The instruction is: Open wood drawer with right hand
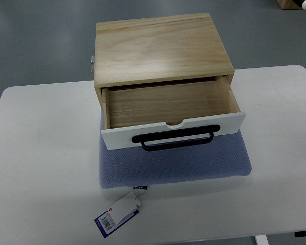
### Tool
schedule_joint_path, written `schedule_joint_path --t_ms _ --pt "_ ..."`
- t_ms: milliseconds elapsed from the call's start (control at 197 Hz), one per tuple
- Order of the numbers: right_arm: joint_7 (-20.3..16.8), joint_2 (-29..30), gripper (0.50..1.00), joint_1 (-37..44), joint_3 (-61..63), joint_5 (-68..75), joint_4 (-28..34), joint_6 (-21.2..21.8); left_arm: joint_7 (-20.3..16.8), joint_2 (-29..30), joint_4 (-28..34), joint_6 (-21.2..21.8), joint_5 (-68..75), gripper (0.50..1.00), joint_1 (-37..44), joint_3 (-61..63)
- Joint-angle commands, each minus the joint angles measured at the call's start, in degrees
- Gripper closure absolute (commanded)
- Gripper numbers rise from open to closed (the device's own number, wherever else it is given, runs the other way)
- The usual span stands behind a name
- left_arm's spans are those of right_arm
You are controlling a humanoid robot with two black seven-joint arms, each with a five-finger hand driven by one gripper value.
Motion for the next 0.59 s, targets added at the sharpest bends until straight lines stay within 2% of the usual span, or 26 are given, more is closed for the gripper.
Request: schedule_joint_path --t_ms 0,203,589 --pt "0.08 5.39 0.554 -3.76 7.48 -0.05 -3.64 0.40 -0.01 0.00 -0.17 -0.01 0.02 0.500 0.00 0.00" --pt "0.08 11.27 0.554 -8.33 11.52 -0.05 -4.78 3.12 -0.01 0.00 0.10 -0.01 0.02 0.500 0.00 0.09" --pt "0.17 14.18 0.554 -9.39 12.05 -0.14 -5.66 4.53 -0.01 0.00 0.01 -0.01 0.02 0.500 0.00 0.09"
